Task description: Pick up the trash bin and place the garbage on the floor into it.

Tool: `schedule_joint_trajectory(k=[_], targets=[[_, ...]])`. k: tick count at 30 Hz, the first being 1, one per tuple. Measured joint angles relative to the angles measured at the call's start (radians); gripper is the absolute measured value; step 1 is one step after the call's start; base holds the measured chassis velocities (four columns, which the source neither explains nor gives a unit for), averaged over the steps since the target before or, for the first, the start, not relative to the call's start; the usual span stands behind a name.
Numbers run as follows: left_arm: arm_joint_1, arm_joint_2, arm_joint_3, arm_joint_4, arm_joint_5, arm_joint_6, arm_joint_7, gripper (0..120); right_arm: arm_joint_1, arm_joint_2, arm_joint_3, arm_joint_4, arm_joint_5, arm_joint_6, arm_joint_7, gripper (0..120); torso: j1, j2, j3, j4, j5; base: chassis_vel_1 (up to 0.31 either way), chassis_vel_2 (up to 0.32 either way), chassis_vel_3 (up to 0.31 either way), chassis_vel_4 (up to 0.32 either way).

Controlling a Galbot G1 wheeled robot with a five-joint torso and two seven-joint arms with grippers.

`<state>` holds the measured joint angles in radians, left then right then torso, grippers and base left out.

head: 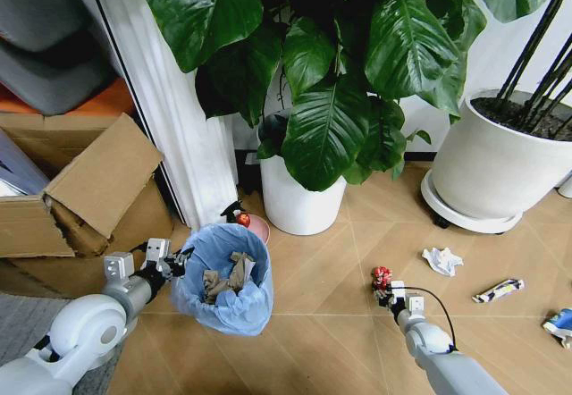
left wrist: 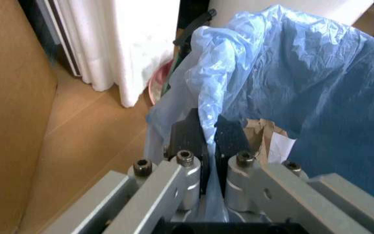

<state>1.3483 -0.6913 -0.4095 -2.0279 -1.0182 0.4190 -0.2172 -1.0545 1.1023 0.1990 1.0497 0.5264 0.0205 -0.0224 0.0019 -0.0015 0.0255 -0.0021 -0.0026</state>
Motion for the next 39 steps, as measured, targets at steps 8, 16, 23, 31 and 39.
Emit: schedule_joint_trajectory(k=[8,16,23,31,39], targets=[[-0.048,0.000,0.069,0.039,0.007,-0.004,0.013,0,-0.184,-0.192,0.055,0.334,0.036,0.040,-0.103,42,0.000,0.000,0.000,-0.0001,-0.0007,0.000,0.000,0.000,0.000],[-0.171,-0.022,0.226,0.059,0.005,-0.006,0.016,0,-0.345,-0.314,0.152,0.662,0.076,0.128,-0.264,41,0.000,0.000,0.000,-0.0003,-0.0002,0.000,0.000,0.000,0.000],[-0.240,-0.036,0.300,0.081,-0.004,-0.007,0.015,0,-0.305,-0.341,0.087,0.789,0.107,0.181,-0.364,41,0.000,0.000,0.000,-0.0002,-0.0004,0.000,0.000,0.000,0.000],[-0.272,-0.039,0.380,0.078,-0.014,-0.011,0.016,0,-0.126,-0.295,-0.069,0.693,0.094,0.237,-0.529,41,0.000,0.000,0.000,-0.0001,-0.0006,0.000,0.000,0.000,0.000],[-0.309,-0.044,0.416,0.075,-0.028,-0.013,0.011,0,-0.016,-0.261,-0.161,0.626,0.147,0.249,-0.595,41,0.000,0.000,0.000,-0.0001,-0.0002,0.000,0.000,0.000,0.000]])
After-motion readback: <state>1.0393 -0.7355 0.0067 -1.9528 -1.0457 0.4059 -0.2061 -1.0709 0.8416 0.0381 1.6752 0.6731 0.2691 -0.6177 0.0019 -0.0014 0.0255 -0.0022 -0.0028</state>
